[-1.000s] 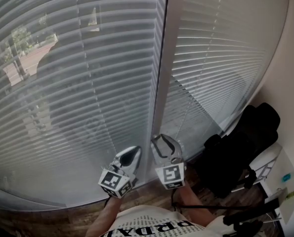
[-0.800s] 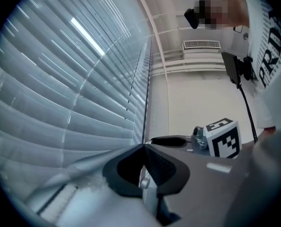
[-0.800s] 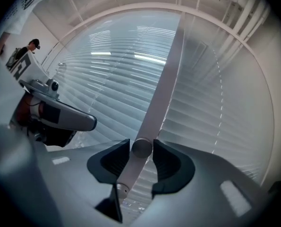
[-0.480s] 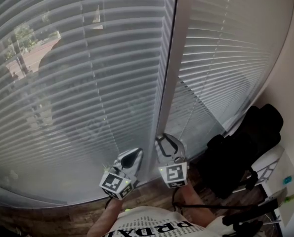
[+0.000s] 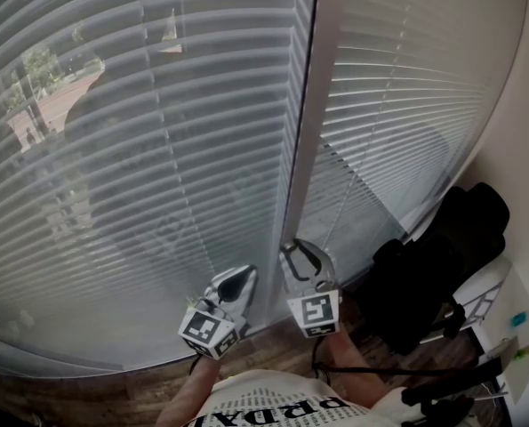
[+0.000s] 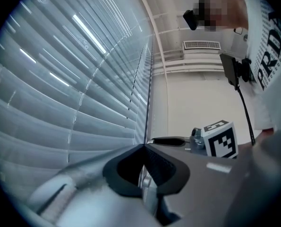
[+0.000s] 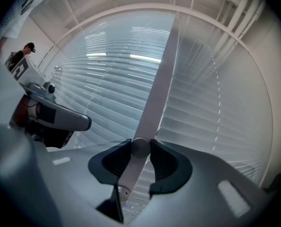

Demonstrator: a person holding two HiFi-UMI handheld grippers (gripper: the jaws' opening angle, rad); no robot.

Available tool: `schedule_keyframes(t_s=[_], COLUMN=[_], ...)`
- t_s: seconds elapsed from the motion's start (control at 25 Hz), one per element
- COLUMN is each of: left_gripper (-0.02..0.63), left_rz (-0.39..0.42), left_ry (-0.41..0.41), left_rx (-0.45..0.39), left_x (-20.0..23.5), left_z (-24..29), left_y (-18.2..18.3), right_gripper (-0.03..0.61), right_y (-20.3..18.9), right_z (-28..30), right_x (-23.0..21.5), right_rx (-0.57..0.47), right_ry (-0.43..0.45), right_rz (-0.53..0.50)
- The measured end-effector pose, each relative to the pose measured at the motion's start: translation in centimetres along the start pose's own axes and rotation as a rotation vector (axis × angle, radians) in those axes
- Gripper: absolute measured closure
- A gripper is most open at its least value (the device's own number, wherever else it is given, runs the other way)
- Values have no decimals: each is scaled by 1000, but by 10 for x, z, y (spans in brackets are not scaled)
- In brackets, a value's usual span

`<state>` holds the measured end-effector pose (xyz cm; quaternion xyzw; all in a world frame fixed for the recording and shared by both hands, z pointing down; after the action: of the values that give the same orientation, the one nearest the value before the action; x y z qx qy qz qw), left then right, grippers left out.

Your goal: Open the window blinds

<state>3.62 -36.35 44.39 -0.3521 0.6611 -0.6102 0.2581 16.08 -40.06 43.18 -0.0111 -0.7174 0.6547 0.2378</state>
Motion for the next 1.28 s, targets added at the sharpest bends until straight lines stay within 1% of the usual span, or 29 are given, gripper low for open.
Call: schedule_keyframes(t_s=[0.36,0.68,1.0,1.28], left_gripper=[621,621,621,621], left_rz=[-3,-7,-5,-5], left_ry=[-1,-2,-20,-14], left_rx=[1,0,6,6], left_x=[2,5,4,4], left_z=[-4,-9,-12,-17], left_y=[1,1,1,3], right_gripper=[443,443,443,443], right_y=[-1,-3,-10,-9], right_z=[0,1,1,1], right_x=[0,0,-3,-3], right_rx=[9,20,38,43], right_ry=[-13,-28,-50,-53], right_rz=[45,127,227,320])
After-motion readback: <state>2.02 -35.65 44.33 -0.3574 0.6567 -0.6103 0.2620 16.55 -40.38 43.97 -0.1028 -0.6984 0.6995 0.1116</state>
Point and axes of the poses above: the fingertips, and each gripper's own axes: z forward along the fingers, x to its left, y out of its top, the point moved 5 cm from there along -z, backward along the fingers, and after that the axes turned 6 degrees about -y, right-handed, at the moved point
